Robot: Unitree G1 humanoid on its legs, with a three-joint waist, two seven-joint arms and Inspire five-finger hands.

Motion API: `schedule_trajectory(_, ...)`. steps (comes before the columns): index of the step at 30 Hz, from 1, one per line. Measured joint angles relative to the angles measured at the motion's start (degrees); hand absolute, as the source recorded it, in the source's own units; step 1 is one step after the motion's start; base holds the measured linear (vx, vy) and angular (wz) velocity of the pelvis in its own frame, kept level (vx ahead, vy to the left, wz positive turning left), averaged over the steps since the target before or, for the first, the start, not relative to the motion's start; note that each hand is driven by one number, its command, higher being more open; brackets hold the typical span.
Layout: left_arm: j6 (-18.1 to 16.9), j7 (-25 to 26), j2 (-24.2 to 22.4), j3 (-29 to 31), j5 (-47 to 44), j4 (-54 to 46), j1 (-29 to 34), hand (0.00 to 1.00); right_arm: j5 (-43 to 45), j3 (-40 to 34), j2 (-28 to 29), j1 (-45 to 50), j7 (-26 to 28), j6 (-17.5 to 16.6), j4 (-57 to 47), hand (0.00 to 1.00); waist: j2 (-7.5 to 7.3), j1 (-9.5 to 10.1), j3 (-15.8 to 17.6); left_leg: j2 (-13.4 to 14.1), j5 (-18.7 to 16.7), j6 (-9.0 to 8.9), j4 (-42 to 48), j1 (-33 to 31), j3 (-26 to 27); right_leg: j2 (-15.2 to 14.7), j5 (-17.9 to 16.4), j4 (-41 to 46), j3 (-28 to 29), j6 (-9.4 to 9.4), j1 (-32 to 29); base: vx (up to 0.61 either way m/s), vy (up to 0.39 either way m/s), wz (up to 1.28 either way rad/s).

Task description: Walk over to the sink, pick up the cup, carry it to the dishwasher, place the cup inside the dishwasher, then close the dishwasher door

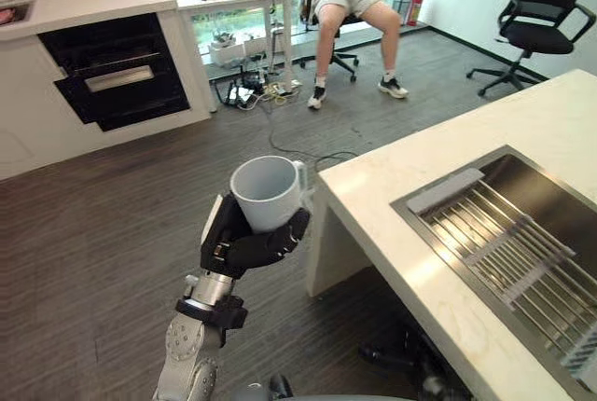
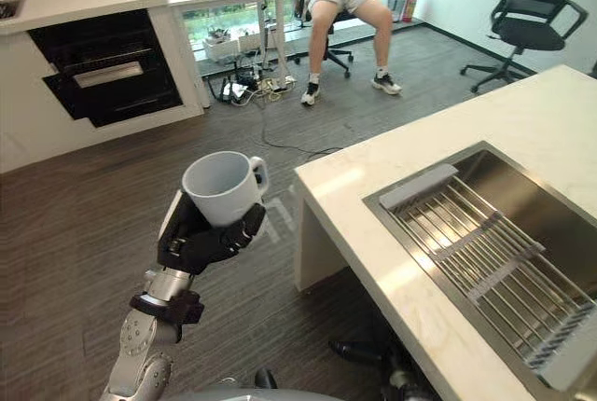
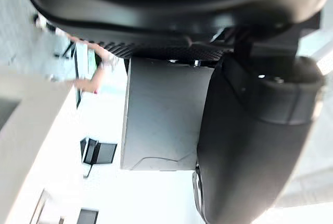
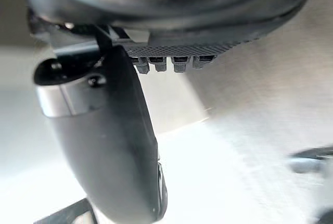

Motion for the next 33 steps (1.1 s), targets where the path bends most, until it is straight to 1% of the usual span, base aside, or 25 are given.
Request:
schedule_trajectory(1, -0.1, 0.0, -0.3, -0.7, 0.0, -0.1, 0.0, 0.0, 0.0, 0.6, 0.0, 0.1, 0.0, 0.0, -0.2, 1.0, 0.5, -0.27, 0.7, -0.5, -0.6, -0.06, -0.1, 1.2, -1.1, -0.9, 1.8, 5.9, 3.0, -3.09, -2.3, 0.12, 0.149, 0.53)
schedule_trajectory(2, -0.1, 0.0, -0.2, -1.2, 0.0, -0.1, 0.0, 0.0, 0.0, 1.4, 0.0, 0.2, 0.0, 0.0, -0.1, 1.0, 0.8, -0.54, 1.0, -0.8, -0.7, -0.15, -0.3, 1.9, -2.1, -0.5, 0.8, 9.3, 5.5, -3.45, -4.3, 0.13, 0.134, 0.62)
schedule_trajectory(3, -0.1, 0.0, -0.3, -1.8, 0.0, 0.0, 0.0, 0.0, 0.0, 3.0, 0.1, 0.7, 0.1, 0.0, -0.1, 1.0, 1.08, -1.05, 1.3, -1.1, -0.8, -0.12, -1.1, 3.1, -3.9, 1.9, -2.4, 12.8, 9.2, -2.67, -7.4, 0.16, 0.137, 0.8)
schedule_trajectory(4, -0.1, 0.1, -0.4, -2.6, 0.0, 0.0, 0.0, 0.0, 0.0, 4.7, 0.5, 1.9, 0.1, 0.0, 0.0, 1.0, 1.49, -1.61, 1.5, -1.3, -0.7, -0.14, -2.0, 4.2, -5.9, 5.5, -5.8, 12.1, 11.8, -1.96, -10.8, 0.15, 0.093, 0.72)
schedule_trajectory(5, -0.1, 0.1, -0.4, -2.7, 0.0, 0.0, 0.0, 0.0, 0.0, 4.9, 0.6, 2.1, 0.1, 0.0, 0.0, 1.0, 1.52, -1.69, 1.6, -1.4, -0.7, -0.14, -2.1, 4.3, -6.1, 6.0, -6.3, 11.4, 12.1, -1.86, -11.3, 0.16, 0.059, 0.61)
schedule_trajectory(7, -0.2, 0.4, -0.5, -3.1, 0.0, 0.6, 0.0, 0.0, 0.0, 5.8, 1.1, 3.4, 0.5, -0.3, -0.3, 1.0, 1.35, -1.88, 1.6, -2.6, -1.0, -0.2, -3.0, 5.8, -8.2, 10.4, -8.6, 1.7, 13.9, -1.75, -14.6, 0.17, 0.025, 0.42)
schedule_trajectory(8, -0.2, 0.6, -0.5, -3.3, 0.0, 0.8, -0.1, 0.0, 0.0, 5.8, 1.1, 3.1, 0.6, -0.2, -0.2, 1.0, 1.38, -2.28, 1.8, -2.7, -1.2, -0.19, -2.9, 6.1, -9.0, 11.6, -8.6, -1.2, 14.5, -1.8, -14.9, 0.18, 0.0, 0.53)
schedule_trajectory(9, -0.2, 0.7, -0.5, -3.8, 0.0, 1.5, -0.3, 0.0, 0.6, 5.4, 1.1, 3.0, 0.9, -0.2, -0.2, 1.0, 1.78, -3.02, 2.2, -2.9, -1.8, -0.19, -2.5, 6.7, -10.4, 13.9, -8.6, -6.2, 16.1, -1.68, -15.6, 0.14, -0.014, 0.52)
schedule_trajectory(11, -0.2, 0.4, -0.5, -4.6, 0.1, 2.5, -0.3, 0.0, 1.8, 5.3, 1.1, 3.0, 1.0, -0.4, -0.2, 1.0, 1.86, -3.07, 2.3, -2.9, -3.2, -0.53, -0.9, 7.1, -12.8, 16.7, -8.4, -10.3, 19.2, -1.96, -16.5, 0.19, -0.056, 0.72)
schedule_trajectory(13, -0.2, 0.0, -0.5, -5.7, 0.0, 3.3, 0.4, 0.0, 2.2, 5.3, 1.1, 3.6, 1.1, -0.9, -0.5, 1.0, 1.62, -3.06, 2.0, -2.9, -5.5, -1.19, 1.4, 7.6, -15.5, 17.6, -8.0, -12.4, 19.5, -2.5, -16.0, 0.27, -0.141, 0.82)
schedule_trajectory(14, -0.9, -1.3, -0.6, -6.1, 0.0, 3.1, 2.1, 0.0, 2.1, 5.6, 1.3, 5.7, 1.4, -0.9, -2.8, 1.0, 1.43, -2.45, 1.4, -2.8, -8.6, -2.03, 4.7, 7.8, -17.7, 17.5, -6.3, -13.9, 17.9, -3.95, -14.2, 0.31, -0.187, 0.66)
schedule_trajectory(15, -1.1, -1.6, -0.7, -6.1, 0.0, 3.1, 2.7, 0.0, 2.2, 5.6, 1.4, 6.5, 1.6, -0.9, -3.8, 1.0, 1.74, -2.32, 1.1, -2.3, -9.9, -2.79, 6.1, 7.7, -18.3, 17.5, -5.4, -13.8, 17.2, -4.33, -13.6, 0.41, -0.253, 0.67)
schedule_trajectory(16, -1.2, -2.3, -1.1, -6.1, -0.1, 3.1, 3.9, 0.0, 2.6, 6.0, 1.5, 7.8, 1.5, -1.0, -5.1, 1.0, 2.59, -2.12, 0.5, 0.0, -12.3, -4.6, 8.4, 7.7, -17.0, 18.1, -5.9, -14.3, 15.6, -4.52, -12.1, 0.3, -0.206, 0.52)
schedule_trajectory(17, -1.5, -3.0, -1.4, -6.0, -0.1, 2.8, 4.8, 0.0, 4.0, 5.4, 3.2, 9.8, 1.1, -1.3, -7.4, 1.0, 3.13, -2.06, 0.0, 3.6, -13.5, -7.25, 11.9, 6.9, -13.1, 18.7, -6.6, -15.1, 14.1, -4.91, -10.9, 0.44, -0.3, 0.5)
schedule_trajectory(18, -2.0, -3.7, -2.2, -5.9, -0.1, 2.6, 4.8, 0.0, 3.9, 5.9, 3.7, 9.8, 0.8, -1.4, -8.8, 1.0, 3.81, -1.93, -0.2, 6.3, -12.9, -7.5, 19.8, 4.1, -10.0, 18.9, -7.1, -15.5, 13.5, -5.23, -9.8, 0.35, -0.219, 0.33)
schedule_trajectory(19, -2.0, -4.2, -3.0, -5.9, -0.1, 2.6, 4.8, 0.0, 3.7, 6.5, 3.5, 9.6, 0.9, -1.4, -8.8, 1.0, 3.59, -1.55, -0.1, 7.8, -12.1, -7.79, 24.8, 2.1, -8.4, 19.1, -7.1, -16.8, 13.3, -5.21, -8.7, 0.33, -0.154, 0.15)
schedule_trajectory(20, -2.0, -5.0, -3.6, -5.9, -0.1, 2.6, 4.6, 0.0, 3.7, 6.8, 3.3, 9.4, 1.0, -1.4, -8.9, 1.0, 3.63, -1.31, -0.2, 9.5, -12.3, -7.25, 28.2, 0.7, -6.7, 19.1, -7.1, -17.8, 12.9, -5.15, -7.5, 0.25, -0.004, 0.08)
schedule_trajectory(21, -2.5, -6.6, -3.9, -6.0, -0.1, 2.6, 4.3, 0.0, 3.7, 7.0, 3.3, 8.9, 0.9, -1.4, -8.8, 1.0, 3.58, -0.64, -0.5, 12.9, -13.3, -6.02, 28.9, 0.0, -4.5, 18.8, -7.1, -19.0, 12.7, -5.1, -5.7, 0.19, 0.011, 0.07)
schedule_trajectory(22, -2.9, -7.3, -3.8, -6.0, -0.3, 2.6, 4.2, 0.0, 3.7, 6.8, 3.1, 8.6, 0.8, -1.4, -8.7, 1.0, 3.91, -0.23, -0.9, 14.6, -11.3, -5.69, 24.1, 0.2, -3.7, 18.9, -7.1, -18.8, 12.5, -5.03, -5.6, 0.28, 0.062, 0.16)
schedule_trajectory(23, -3.1, -8.6, -3.9, -6.0, -1.4, 2.8, 3.6, 0.0, 3.7, 6.0, 2.5, 7.7, 0.7, -1.4, -8.0, 1.0, 4.04, -0.28, -1.6, 14.3, -8.3, -7.45, 18.7, 0.6, -3.6, 18.4, -7.5, -19.2, 12.6, -4.17, -5.4, 0.19, 0.098, 0.34)
schedule_trajectory(25, -3.2, -9.5, -3.0, -6.0, -2.9, 3.4, 2.8, 0.0, 3.8, 4.9, 2.2, 6.4, 0.3, -1.4, -6.1, 1.0, 3.3, -0.96, -3.1, 10.7, -6.6, -7.05, 10.9, 2.3, -2.8, 17.0, -6.4, -22.9, 12.4, -2.38, -5.1, 0.18, 0.113, 0.51)
schedule_trajectory(26, -3.2, -9.7, -2.7, -6.0, -3.3, 4.2, 2.2, 0.0, 3.7, 4.5, 2.1, 6.0, 0.4, -1.4, -5.6, 1.0, 3.23, -0.91, -3.1, 9.9, -6.1, -7.31, 8.9, 2.8, -3.0, 16.8, -6.0, -23.8, 12.0, -2.01, -4.7, 0.13, 0.077, 0.45)
schedule_trajectory(28, -2.9, -9.4, -1.5, -6.0, -3.9, 8.3, 0.7, 0.0, 3.7, 3.6, 2.1, 4.5, -0.2, -0.8, -2.3, 1.0, 3.1, -0.88, -3.1, 8.0, -4.4, -7.08, 5.4, 4.5, -4.1, 16.3, -5.0, -26.6, 11.2, -1.79, -2.4, 0.1, 0.047, 0.34)
schedule_trajectory(30, -2.5, -8.9, -0.3, -6.3, -3.9, 9.7, 0.7, 0.0, 3.8, 3.6, 2.1, 4.5, -0.6, -0.8, -1.5, 1.0, 3.13, -0.97, -3.1, 6.8, -3.1, -7.18, 2.4, 6.4, -4.5, 16.0, -4.9, -27.7, 11.2, -1.63, -0.9, 0.05, 0.006, 0.21)
schedule_trajectory(33, -2.4, -8.2, 0.7, -7.2, -3.9, 10.0, 0.7, 0.0, 3.7, 3.6, 2.2, 2.7, -0.7, -0.8, 1.1, 1.0, 3.11, -1.37, -3.1, 5.4, -0.1, -7.44, -3.0, 7.8, -5.1, 16.0, -4.2, -29.4, 11.3, -1.28, -0.8, 0.0, -0.006, 0.15)
